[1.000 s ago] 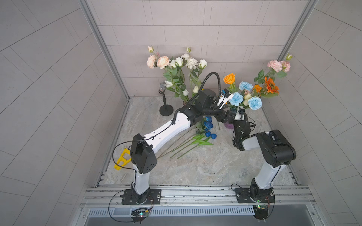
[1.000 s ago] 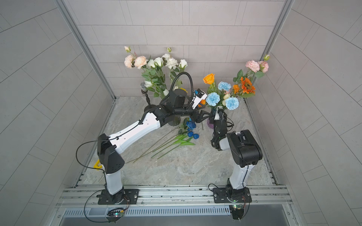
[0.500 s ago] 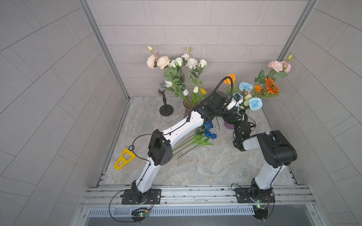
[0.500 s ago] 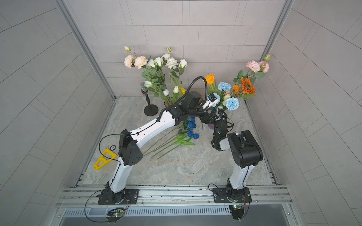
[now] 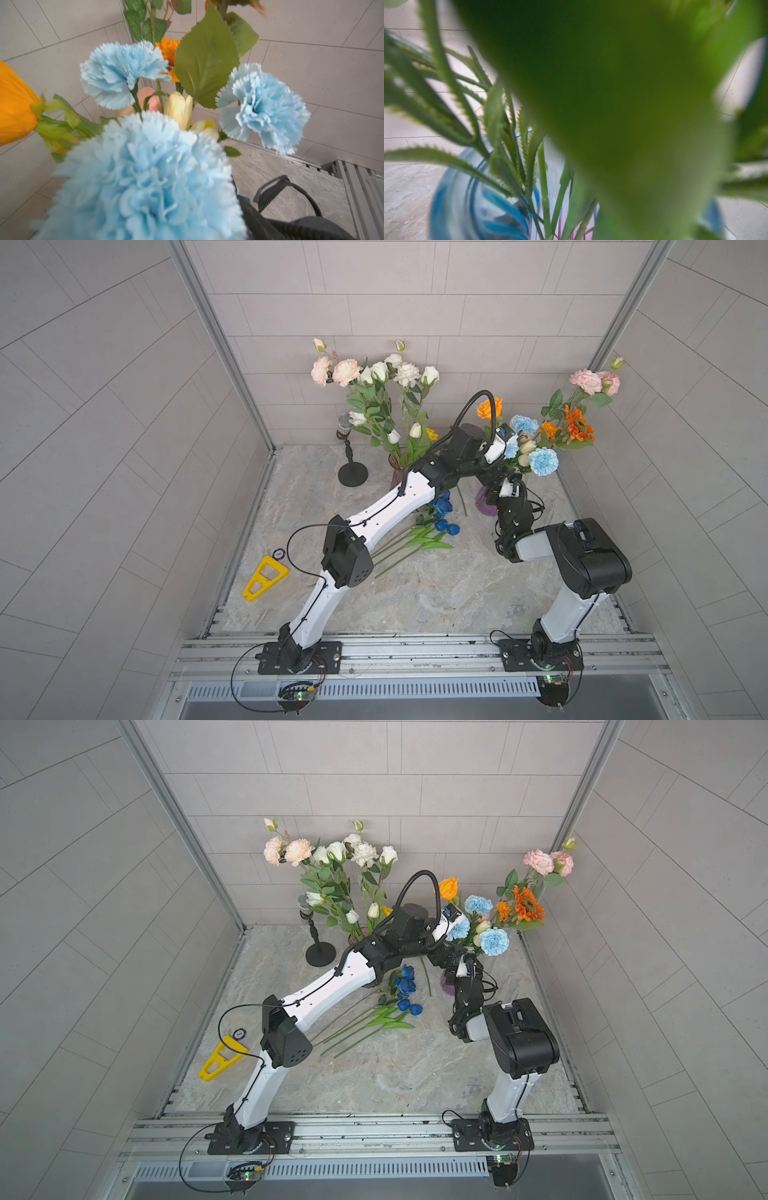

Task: Pick out blue flowers from the vase
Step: Pick up the flower from the vase.

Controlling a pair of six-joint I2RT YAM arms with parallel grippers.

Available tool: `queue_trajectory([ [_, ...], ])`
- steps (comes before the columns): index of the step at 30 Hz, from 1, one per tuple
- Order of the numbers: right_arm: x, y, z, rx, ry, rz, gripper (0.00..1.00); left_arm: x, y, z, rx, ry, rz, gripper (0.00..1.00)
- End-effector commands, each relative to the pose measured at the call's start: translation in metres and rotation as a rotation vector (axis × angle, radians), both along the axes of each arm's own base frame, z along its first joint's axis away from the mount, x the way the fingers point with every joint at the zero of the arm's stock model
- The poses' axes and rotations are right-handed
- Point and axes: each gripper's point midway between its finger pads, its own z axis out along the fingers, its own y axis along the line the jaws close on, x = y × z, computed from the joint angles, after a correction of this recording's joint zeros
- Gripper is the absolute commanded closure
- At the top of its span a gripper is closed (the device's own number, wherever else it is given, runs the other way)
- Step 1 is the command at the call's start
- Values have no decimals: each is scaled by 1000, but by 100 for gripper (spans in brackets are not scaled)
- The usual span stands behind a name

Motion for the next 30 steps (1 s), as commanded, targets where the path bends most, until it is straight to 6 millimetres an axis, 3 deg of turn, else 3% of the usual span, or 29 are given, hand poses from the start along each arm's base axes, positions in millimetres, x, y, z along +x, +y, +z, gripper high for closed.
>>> queue_trajectory([
  [1, -7, 3, 25, -12, -76, 11, 34, 13, -6, 6, -21, -40, 35, 28],
  [4, -8, 4, 28, -11, -81, 15, 34, 17, -9, 6, -39, -51, 46, 39],
  [7, -8, 3, 28, -12, -83, 10, 34, 23, -10, 9, -63, -63, 71, 66],
  [10, -8, 3, 29, -12, -84, 10, 34, 26, -11, 9, -70, -76, 80, 66],
  [12, -7, 4, 29, -8, -84, 13, 34, 27, -11, 13, -81, -85, 84, 72],
  [15, -7, 3, 24, -8, -75, 10, 34, 27, -9, 29, -126, -90, 92, 99],
  [23, -6, 1, 19, -7, -62, 0, 34, 3, 6, 112, -304, -143, 54, 100],
  [30, -5, 0, 20, -6, -65, -5, 34, -9, 24, 139, -269, -209, 61, 100],
])
